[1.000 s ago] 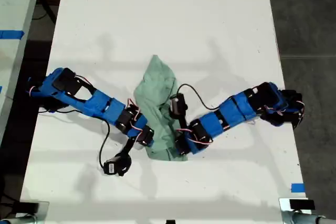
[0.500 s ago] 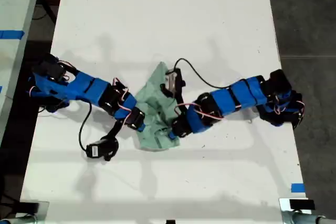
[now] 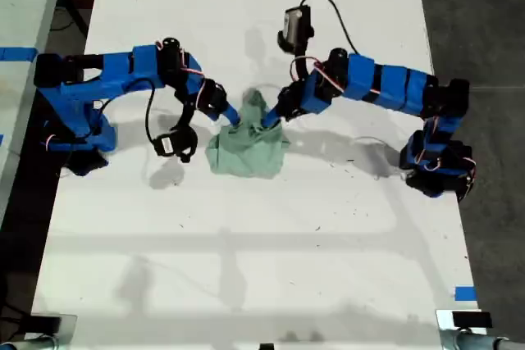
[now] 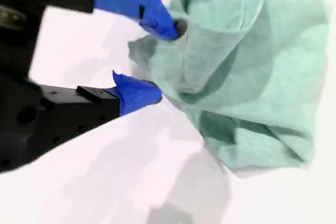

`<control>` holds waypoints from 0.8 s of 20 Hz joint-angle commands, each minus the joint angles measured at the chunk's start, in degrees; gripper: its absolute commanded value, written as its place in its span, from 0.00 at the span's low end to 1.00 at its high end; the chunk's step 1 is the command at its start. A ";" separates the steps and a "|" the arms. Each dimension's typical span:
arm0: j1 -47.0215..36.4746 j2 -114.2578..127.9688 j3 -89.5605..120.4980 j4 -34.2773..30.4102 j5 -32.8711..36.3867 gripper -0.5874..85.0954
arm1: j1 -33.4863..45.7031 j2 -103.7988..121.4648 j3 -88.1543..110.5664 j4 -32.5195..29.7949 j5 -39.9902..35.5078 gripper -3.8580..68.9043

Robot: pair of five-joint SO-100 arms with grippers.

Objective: Fold t shirt

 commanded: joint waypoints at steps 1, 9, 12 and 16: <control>-8.09 10.20 -0.53 0.53 3.34 0.28 | 6.94 10.37 -2.99 5.80 -3.52 0.79; -14.06 52.47 25.49 -12.83 5.98 0.00 | 4.92 58.71 43.59 0.53 5.63 0.04; -11.25 74.00 58.01 -29.36 6.33 0.00 | -0.97 84.20 71.46 -3.96 8.88 0.04; -14.06 87.98 89.91 -45.88 11.87 0.00 | -3.78 109.34 101.34 -11.25 6.68 0.04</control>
